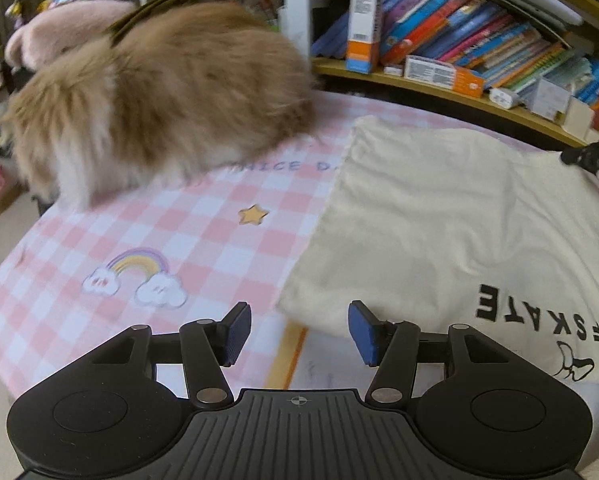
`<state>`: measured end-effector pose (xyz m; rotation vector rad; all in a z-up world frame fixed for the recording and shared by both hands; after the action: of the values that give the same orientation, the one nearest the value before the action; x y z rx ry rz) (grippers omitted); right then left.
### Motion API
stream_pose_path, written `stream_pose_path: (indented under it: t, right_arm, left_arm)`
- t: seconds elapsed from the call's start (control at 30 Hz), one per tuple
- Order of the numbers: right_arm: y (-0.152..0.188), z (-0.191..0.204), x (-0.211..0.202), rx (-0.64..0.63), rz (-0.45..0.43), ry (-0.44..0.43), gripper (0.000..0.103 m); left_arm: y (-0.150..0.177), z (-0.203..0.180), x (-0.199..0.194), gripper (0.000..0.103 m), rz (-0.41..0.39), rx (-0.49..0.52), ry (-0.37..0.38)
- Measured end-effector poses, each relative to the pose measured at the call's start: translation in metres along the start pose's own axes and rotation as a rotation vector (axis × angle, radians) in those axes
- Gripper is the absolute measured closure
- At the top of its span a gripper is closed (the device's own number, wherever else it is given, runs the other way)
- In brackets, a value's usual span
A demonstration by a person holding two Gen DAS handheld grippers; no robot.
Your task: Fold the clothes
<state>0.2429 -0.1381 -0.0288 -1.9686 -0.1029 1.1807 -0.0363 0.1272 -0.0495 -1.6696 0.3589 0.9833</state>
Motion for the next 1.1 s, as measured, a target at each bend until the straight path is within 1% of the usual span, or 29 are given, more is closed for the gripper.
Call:
stream_pose_path:
  t: [0.07, 0.13, 0.17, 0.2, 0.23, 0.3, 0.37, 0.43, 0.5, 0.57, 0.6, 0.63, 0.67, 0.73, 0.8, 0.9, 0.97, 1.0, 1.03, 1.07, 1.1]
  right_arm:
    - [-0.006, -0.015, 0.000, 0.064, -0.030, 0.060, 0.100]
    - [0.001, -0.014, 0.012, 0.043, 0.017, 0.087, 0.097]
    - [0.005, -0.013, 0.018, 0.032, 0.040, 0.101, 0.090]
    - [0.009, -0.013, 0.024, 0.023, 0.062, 0.115, 0.088]
    - [0.009, -0.015, 0.021, 0.055, 0.046, 0.121, 0.088]
    - [0.007, -0.023, 0.002, 0.172, -0.022, 0.152, 0.081]
    - [0.007, -0.032, -0.027, 0.293, -0.095, 0.196, 0.067]
    - [0.014, -0.035, -0.054, 0.381, -0.118, 0.197, 0.060]
    - [0.030, -0.027, -0.079, 0.425, -0.103, 0.204, 0.054]
    - [0.049, -0.015, -0.102, 0.456, -0.075, 0.213, 0.039]
    - [0.062, -0.007, -0.114, 0.479, -0.050, 0.220, 0.035]
    - [0.073, 0.001, -0.124, 0.501, -0.033, 0.230, 0.029]
    - [0.083, 0.008, -0.134, 0.524, -0.015, 0.240, 0.026]
    - [0.104, 0.023, -0.154, 0.568, 0.019, 0.259, 0.024]
    - [0.127, 0.038, -0.175, 0.647, 0.037, 0.282, 0.024]
    - [0.159, 0.059, -0.198, 0.773, 0.070, 0.308, 0.026]
    - [0.177, 0.071, -0.204, 0.827, 0.110, 0.329, 0.036]
    - [0.186, 0.077, -0.208, 0.854, 0.129, 0.339, 0.039]
    - [0.193, 0.081, -0.211, 0.887, 0.141, 0.346, 0.045]
    - [0.201, 0.085, -0.214, 0.921, 0.152, 0.354, 0.050]
    - [0.208, 0.087, -0.216, 0.967, 0.159, 0.363, 0.052]
  left_arm:
    - [0.000, 0.004, 0.002, 0.049, 0.004, -0.007, -0.012]
    - [-0.003, 0.006, 0.002, 0.049, -0.001, -0.014, -0.014]
    - [-0.006, 0.007, 0.002, 0.048, -0.008, -0.018, -0.011]
    - [-0.009, 0.009, 0.001, 0.048, -0.016, -0.021, -0.009]
    - [-0.011, 0.011, 0.001, 0.048, -0.021, -0.026, -0.004]
    - [-0.015, 0.016, 0.002, 0.048, -0.022, -0.036, 0.006]
    - [-0.017, 0.021, 0.004, 0.048, -0.014, -0.057, 0.023]
    - [-0.018, 0.027, 0.007, 0.048, -0.005, -0.085, 0.045]
    - [-0.018, 0.031, 0.009, 0.048, 0.004, -0.123, 0.078]
    - [-0.018, 0.033, 0.013, 0.048, 0.011, -0.145, 0.125]
    - [-0.018, 0.033, 0.014, 0.048, 0.012, -0.143, 0.143]
    - [-0.018, 0.032, 0.016, 0.049, 0.014, -0.140, 0.158]
    - [-0.017, 0.031, 0.019, 0.048, 0.020, -0.138, 0.177]
    - [-0.016, 0.030, 0.025, 0.049, 0.037, -0.142, 0.210]
    - [-0.014, 0.030, 0.030, 0.051, 0.051, -0.157, 0.236]
    - [-0.013, 0.032, 0.034, 0.056, 0.058, -0.190, 0.243]
    - [-0.013, 0.034, 0.035, 0.069, 0.057, -0.218, 0.255]
    - [-0.012, 0.034, 0.036, 0.084, 0.069, -0.236, 0.277]
    - [-0.010, 0.034, 0.037, 0.092, 0.087, -0.255, 0.300]
    - [-0.009, 0.035, 0.037, 0.094, 0.096, -0.272, 0.312]
    - [-0.010, 0.037, 0.036, 0.096, 0.090, -0.283, 0.315]
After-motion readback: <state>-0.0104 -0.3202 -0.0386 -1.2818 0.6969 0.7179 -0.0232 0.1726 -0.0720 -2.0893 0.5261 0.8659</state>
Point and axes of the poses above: each gripper's, at about its wrist camera, not at the fingertips, and x roughly the way its jaws point, z to its left, y to its underside, the point moved 7 cm from there along x, roughly the way its jaws point, and after that the axes turned 5 degrees about -x, right-handed, at the moved point
